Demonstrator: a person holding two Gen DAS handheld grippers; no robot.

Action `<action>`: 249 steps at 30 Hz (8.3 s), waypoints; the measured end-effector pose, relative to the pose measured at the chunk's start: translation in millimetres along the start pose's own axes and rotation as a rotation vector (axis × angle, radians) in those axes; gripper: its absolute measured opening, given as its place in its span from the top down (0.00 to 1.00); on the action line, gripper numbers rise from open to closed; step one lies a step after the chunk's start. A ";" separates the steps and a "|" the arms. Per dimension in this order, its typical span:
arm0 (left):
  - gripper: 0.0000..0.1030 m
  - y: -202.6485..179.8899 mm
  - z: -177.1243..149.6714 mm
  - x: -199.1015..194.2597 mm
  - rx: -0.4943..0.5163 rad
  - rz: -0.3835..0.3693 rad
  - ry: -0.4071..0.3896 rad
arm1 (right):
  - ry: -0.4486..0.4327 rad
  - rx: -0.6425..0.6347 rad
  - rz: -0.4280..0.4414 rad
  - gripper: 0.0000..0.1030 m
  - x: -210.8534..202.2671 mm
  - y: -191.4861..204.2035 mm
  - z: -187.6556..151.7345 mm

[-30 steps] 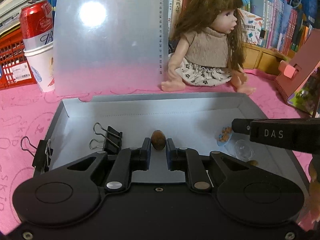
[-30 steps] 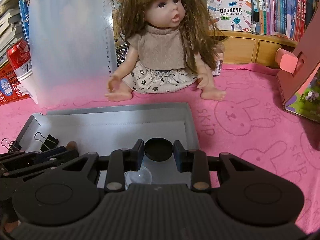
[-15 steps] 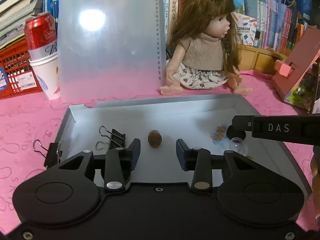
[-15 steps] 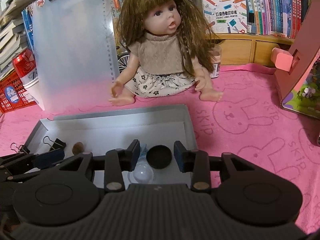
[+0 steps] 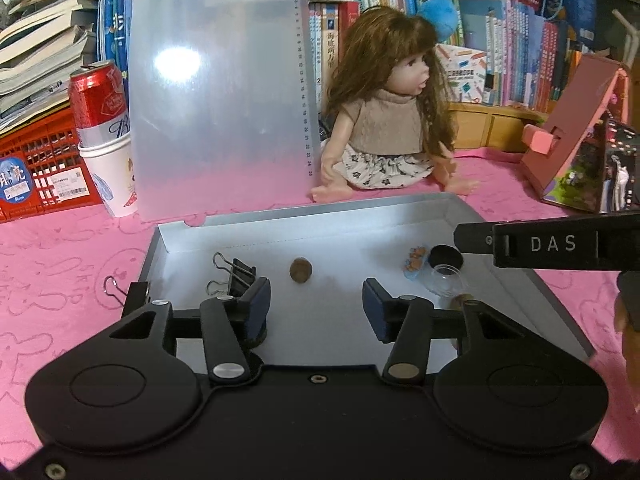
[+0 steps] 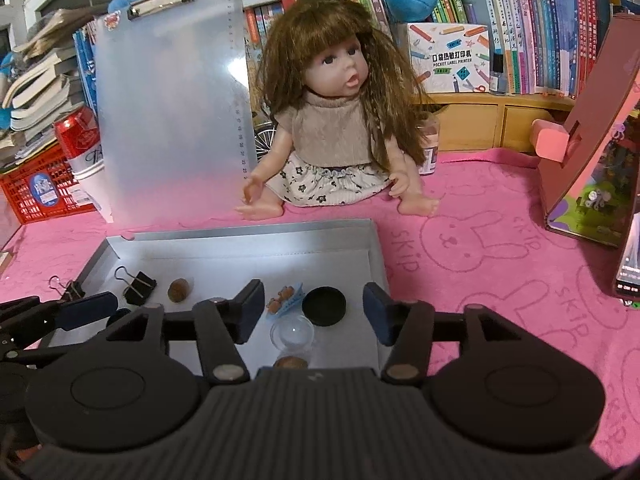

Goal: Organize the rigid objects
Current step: 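Withdraw both grippers from the box toward the blue clip and black lid on the table, then grasp the blue hair clip with the left gripper while the right gripper grasps a black round lid, then carry the blue clip with the left gripper while the right gripper carries the black lid over the box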

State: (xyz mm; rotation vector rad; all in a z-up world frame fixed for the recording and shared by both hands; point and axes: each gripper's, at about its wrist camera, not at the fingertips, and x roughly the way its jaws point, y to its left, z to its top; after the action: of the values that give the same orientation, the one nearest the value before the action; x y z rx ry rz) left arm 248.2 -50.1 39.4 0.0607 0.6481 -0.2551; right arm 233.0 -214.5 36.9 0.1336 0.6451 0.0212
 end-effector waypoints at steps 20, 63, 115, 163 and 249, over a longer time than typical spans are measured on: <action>0.40 -5.9 -39.2 -64.5 0.021 -0.069 -0.038 | -0.078 -0.045 0.084 0.14 -55.1 3.7 -30.0; 0.37 -15.0 -118.1 -125.0 0.044 -0.146 0.002 | -0.183 -0.235 0.136 0.00 -118.4 12.8 -105.7; 0.84 -5.5 -141.3 -130.6 0.086 -0.136 0.047 | -0.082 -0.324 0.252 0.00 -121.6 5.0 -157.4; 0.65 -51.7 -149.4 -136.7 0.013 -0.111 -0.031 | -0.114 -0.235 0.149 0.66 -127.2 -5.4 -164.4; 0.65 -15.8 -68.0 -89.7 -0.110 0.030 -0.128 | -0.173 -0.091 0.109 0.64 -88.7 23.7 -98.0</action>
State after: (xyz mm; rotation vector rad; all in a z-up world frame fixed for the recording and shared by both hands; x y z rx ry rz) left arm 135.4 -36.8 39.8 -0.0511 0.5323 -0.1925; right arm 103.8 -185.0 15.6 0.0818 0.4630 0.1424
